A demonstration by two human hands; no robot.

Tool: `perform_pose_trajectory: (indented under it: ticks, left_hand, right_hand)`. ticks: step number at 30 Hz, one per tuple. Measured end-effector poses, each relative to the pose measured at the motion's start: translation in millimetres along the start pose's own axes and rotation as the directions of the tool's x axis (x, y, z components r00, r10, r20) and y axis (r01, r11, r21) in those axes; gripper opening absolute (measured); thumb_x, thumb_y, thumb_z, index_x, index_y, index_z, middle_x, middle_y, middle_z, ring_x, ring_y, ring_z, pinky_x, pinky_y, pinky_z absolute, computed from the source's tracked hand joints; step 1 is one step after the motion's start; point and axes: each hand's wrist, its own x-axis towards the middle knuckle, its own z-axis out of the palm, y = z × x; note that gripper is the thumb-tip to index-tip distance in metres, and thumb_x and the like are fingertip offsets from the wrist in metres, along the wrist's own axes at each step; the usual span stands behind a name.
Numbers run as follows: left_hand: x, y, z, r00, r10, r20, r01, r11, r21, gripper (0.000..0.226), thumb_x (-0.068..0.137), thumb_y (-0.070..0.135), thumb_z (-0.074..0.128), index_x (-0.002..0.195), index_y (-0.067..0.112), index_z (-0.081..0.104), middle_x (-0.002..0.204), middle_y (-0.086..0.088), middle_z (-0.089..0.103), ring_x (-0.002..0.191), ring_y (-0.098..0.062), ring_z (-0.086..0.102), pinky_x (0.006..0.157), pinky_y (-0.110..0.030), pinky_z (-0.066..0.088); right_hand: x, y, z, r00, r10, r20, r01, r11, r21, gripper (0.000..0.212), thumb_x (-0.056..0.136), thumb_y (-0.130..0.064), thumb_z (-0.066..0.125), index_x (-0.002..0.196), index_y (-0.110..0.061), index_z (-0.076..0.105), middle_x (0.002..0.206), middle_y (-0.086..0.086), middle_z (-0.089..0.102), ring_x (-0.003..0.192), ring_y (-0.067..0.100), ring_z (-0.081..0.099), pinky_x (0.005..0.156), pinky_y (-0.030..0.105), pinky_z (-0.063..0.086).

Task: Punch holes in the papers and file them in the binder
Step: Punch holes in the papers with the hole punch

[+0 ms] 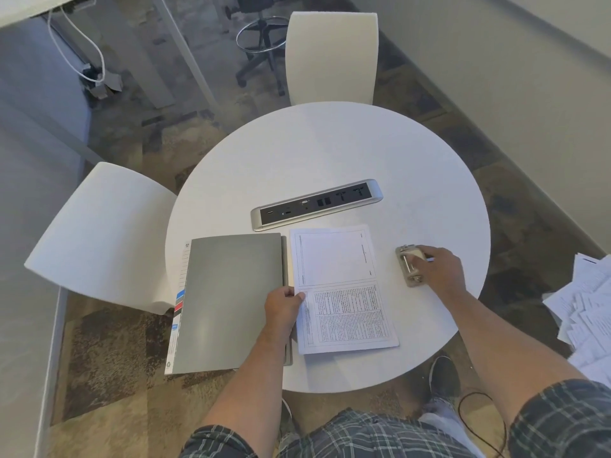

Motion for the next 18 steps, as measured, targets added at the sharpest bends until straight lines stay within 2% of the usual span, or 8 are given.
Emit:
perform_pose_trajectory:
  ticks: [2, 5, 7, 10, 13, 15, 18]
  left_hand:
    - [-0.1, 0.5, 1.2, 1.0, -0.009, -0.008, 0.009, 1.0, -0.022, 0.011, 0.091, 0.013, 0.072, 0.08, 0.014, 0.07, 0.089, -0.007, 0.076, 0.085, -0.026, 0.074, 0.081, -0.042, 0.062]
    - [0.8, 0.8, 2.1, 1.0, -0.012, -0.028, 0.011, 0.999, -0.048, 0.014, 0.09, 0.013, 0.073, 0.077, 0.014, 0.069, 0.083, -0.005, 0.074, 0.079, -0.026, 0.071, 0.073, -0.037, 0.061]
    - [0.3, 1.0, 2.4, 0.999, -0.014, -0.036, 0.012, 0.998, -0.063, 0.016, 0.09, 0.011, 0.073, 0.075, 0.015, 0.069, 0.082, -0.005, 0.074, 0.076, -0.024, 0.069, 0.071, -0.034, 0.059]
    - [-1.1, 0.9, 4.3, 0.999, -0.028, -0.038, 0.024, 0.996, -0.091, 0.012, 0.09, 0.011, 0.073, 0.078, 0.013, 0.071, 0.086, -0.007, 0.076, 0.079, -0.026, 0.072, 0.078, -0.04, 0.062]
    - [-2.2, -1.0, 6.7, 0.999, -0.029, -0.039, 0.025, 0.995, -0.1, 0.005, 0.089, 0.011, 0.073, 0.084, 0.01, 0.073, 0.088, -0.007, 0.077, 0.084, -0.027, 0.074, 0.082, -0.043, 0.063]
    - [-3.7, -2.9, 8.4, 0.998, -0.03, -0.046, 0.026, 0.995, -0.1, 0.005, 0.089, 0.012, 0.072, 0.085, 0.011, 0.073, 0.089, -0.008, 0.078, 0.086, -0.028, 0.075, 0.082, -0.046, 0.063]
    - [-7.8, -4.7, 9.3, 0.997, -0.049, -0.063, 0.041, 0.993, -0.113, 0.009, 0.09, 0.011, 0.072, 0.081, 0.013, 0.072, 0.088, -0.008, 0.077, 0.086, -0.029, 0.075, 0.081, -0.045, 0.063]
  right_hand:
    - [-6.3, -3.0, 7.5, 0.999, -0.048, 0.023, 0.049, 0.999, -0.019, 0.024, 0.093, -0.032, 0.069, 0.116, -0.029, 0.077, 0.099, 0.008, 0.069, 0.09, 0.024, 0.066, 0.071, 0.032, 0.048]
    - [-9.4, -3.3, 16.4, 0.997, -0.051, 0.052, 0.053, 0.998, -0.036, 0.028, 0.097, -0.038, 0.065, 0.122, -0.029, 0.074, 0.101, 0.009, 0.064, 0.096, 0.026, 0.065, 0.077, 0.033, 0.048]
    - [-8.9, -1.4, 20.7, 0.996, -0.052, 0.077, 0.056, 0.997, -0.058, 0.031, 0.098, -0.041, 0.063, 0.122, -0.028, 0.075, 0.102, 0.008, 0.064, 0.095, 0.023, 0.064, 0.073, 0.03, 0.044]
    - [-11.1, -3.7, 23.8, 0.993, -0.064, 0.103, 0.072, 0.994, -0.08, 0.031, 0.099, -0.043, 0.061, 0.121, -0.026, 0.075, 0.099, 0.006, 0.063, 0.092, 0.02, 0.062, 0.069, 0.027, 0.04]
    - [-15.5, -7.2, 25.1, 0.991, -0.057, 0.119, 0.066, 0.996, -0.067, 0.034, 0.1, -0.04, 0.061, 0.128, -0.025, 0.072, 0.11, 0.006, 0.064, 0.104, 0.022, 0.062, 0.08, 0.028, 0.04]
    - [-17.7, -8.0, 26.0, 0.991, -0.058, 0.124, 0.067, 0.995, -0.073, 0.036, 0.1, -0.042, 0.059, 0.131, -0.025, 0.07, 0.11, 0.004, 0.064, 0.108, 0.022, 0.063, 0.081, 0.028, 0.04]
    - [-19.4, -6.6, 28.1, 0.991, -0.065, 0.12, 0.075, 0.994, -0.083, 0.037, 0.1, -0.044, 0.058, 0.13, -0.027, 0.071, 0.105, 0.003, 0.062, 0.098, 0.019, 0.061, 0.078, 0.027, 0.039]
